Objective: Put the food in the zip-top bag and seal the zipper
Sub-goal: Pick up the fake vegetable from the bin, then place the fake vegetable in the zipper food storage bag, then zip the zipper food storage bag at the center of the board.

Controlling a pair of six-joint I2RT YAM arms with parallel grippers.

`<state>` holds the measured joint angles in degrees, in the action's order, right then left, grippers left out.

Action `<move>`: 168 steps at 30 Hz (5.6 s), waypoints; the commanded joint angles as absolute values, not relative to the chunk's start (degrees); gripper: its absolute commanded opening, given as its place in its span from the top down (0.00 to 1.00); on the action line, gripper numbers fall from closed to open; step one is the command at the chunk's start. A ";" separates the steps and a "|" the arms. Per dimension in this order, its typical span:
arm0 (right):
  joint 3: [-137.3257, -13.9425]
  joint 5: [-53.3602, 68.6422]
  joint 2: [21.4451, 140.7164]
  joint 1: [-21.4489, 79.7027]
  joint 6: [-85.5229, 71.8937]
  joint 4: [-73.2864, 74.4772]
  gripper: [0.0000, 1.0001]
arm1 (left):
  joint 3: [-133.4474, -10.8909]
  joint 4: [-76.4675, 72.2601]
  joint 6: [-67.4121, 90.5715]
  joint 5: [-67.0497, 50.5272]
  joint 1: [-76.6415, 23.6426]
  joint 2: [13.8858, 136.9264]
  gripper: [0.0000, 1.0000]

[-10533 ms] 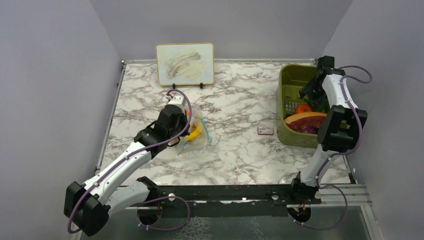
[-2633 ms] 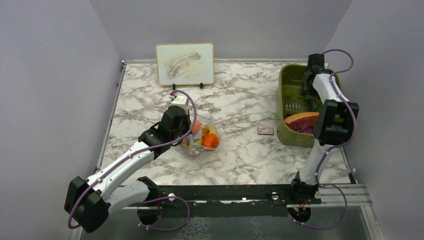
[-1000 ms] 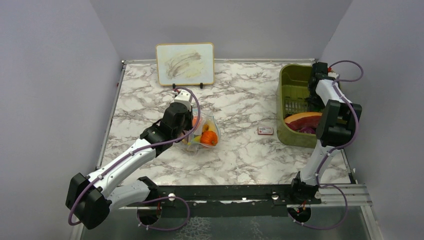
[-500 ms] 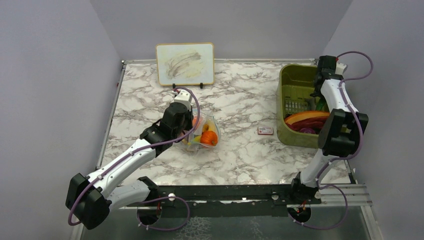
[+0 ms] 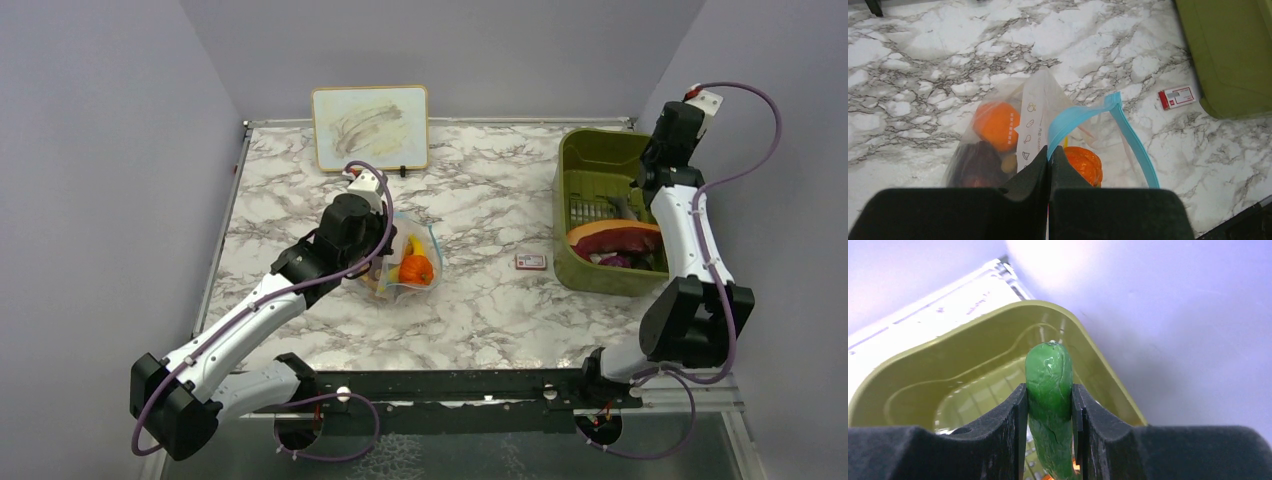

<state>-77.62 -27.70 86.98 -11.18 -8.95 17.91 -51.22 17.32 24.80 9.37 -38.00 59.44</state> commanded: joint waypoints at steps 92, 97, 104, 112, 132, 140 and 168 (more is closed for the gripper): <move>-46.78 34.77 68.24 49.57 26.58 -2.47 0.77 | -58.83 23.58 33.13 -20.36 -38.13 53.60 1.00; -51.55 29.06 72.25 51.06 26.01 4.08 0.58 | -58.01 23.55 33.18 -20.29 -38.12 53.90 1.00; -52.57 26.36 70.20 51.15 25.91 9.24 0.38 | -56.68 23.31 33.01 -19.07 -38.07 54.57 1.00; -57.67 23.79 66.12 51.13 15.76 12.85 0.40 | -56.65 22.42 32.13 -17.74 -38.08 54.96 1.00; -60.19 12.05 66.36 51.13 10.72 17.69 0.45 | -53.72 17.92 27.22 -16.38 -38.13 51.80 1.00; -58.91 15.76 68.95 51.14 11.73 12.45 0.65 | -51.98 15.00 23.01 -19.93 -38.14 51.01 1.00; -63.71 7.46 73.96 45.74 -13.90 20.00 0.99 | -33.45 24.77 -23.80 -50.07 -38.16 25.33 0.46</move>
